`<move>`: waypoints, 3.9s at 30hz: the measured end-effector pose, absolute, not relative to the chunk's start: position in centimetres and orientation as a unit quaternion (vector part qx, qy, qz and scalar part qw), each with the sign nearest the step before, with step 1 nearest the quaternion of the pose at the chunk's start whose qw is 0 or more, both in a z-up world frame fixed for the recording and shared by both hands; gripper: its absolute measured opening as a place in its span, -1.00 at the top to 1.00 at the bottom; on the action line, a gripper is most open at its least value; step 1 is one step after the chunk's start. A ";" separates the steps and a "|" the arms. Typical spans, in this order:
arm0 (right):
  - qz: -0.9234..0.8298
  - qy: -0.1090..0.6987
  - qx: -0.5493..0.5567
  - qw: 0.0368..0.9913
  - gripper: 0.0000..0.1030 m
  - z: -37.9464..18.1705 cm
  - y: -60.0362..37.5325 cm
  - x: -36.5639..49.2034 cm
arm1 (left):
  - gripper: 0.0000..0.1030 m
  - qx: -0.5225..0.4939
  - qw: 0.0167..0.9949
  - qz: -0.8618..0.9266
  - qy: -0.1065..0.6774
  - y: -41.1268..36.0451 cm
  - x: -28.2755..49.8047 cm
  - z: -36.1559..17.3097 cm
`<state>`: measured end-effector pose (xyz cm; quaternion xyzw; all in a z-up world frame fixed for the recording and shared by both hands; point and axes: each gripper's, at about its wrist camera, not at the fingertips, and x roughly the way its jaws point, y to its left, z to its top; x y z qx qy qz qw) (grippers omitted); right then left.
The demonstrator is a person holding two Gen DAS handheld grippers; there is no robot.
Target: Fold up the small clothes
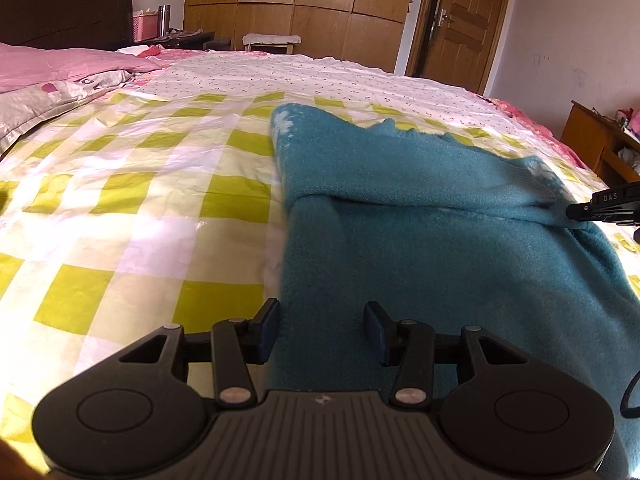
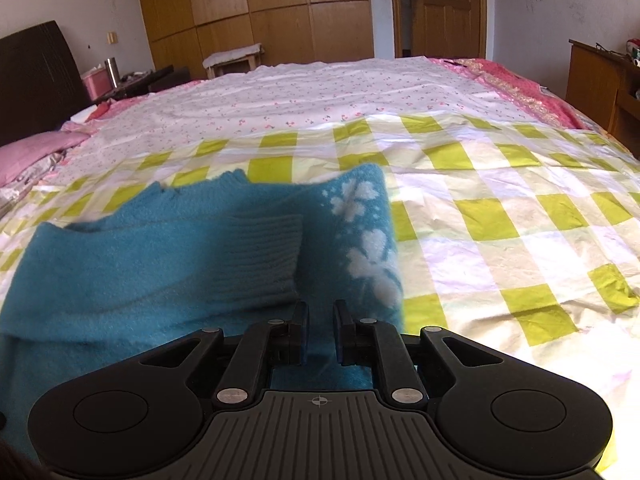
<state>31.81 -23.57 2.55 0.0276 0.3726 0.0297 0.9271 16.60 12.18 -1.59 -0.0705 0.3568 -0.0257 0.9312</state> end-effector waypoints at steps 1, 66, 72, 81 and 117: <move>0.034 0.371 0.033 0.928 0.74 2.7 -24.0 31.4 | 0.02 -0.067 0.932 -0.024 0.357 12.1 16.1 -1.5; 0.118 0.436 0.316 0.834 0.72 2.5 -35.5 9.1 | 0.68 -0.210 0.894 -0.118 0.379 12.4 6.1 1.9; 0.162 0.366 0.397 0.826 0.72 5.0 -35.0 12.4 | 0.68 -0.284 0.893 -0.143 0.320 13.3 10.1 4.4; 0.154 0.294 0.445 0.832 0.73 8.0 -33.6 23.3 | 0.68 -0.304 0.911 -0.115 0.253 15.2 20.2 6.6; 0.069 0.306 0.348 0.884 0.18 3.7 -30.9 36.6 | 0.61 -0.331 0.923 0.088 0.176 17.7 27.5 3.1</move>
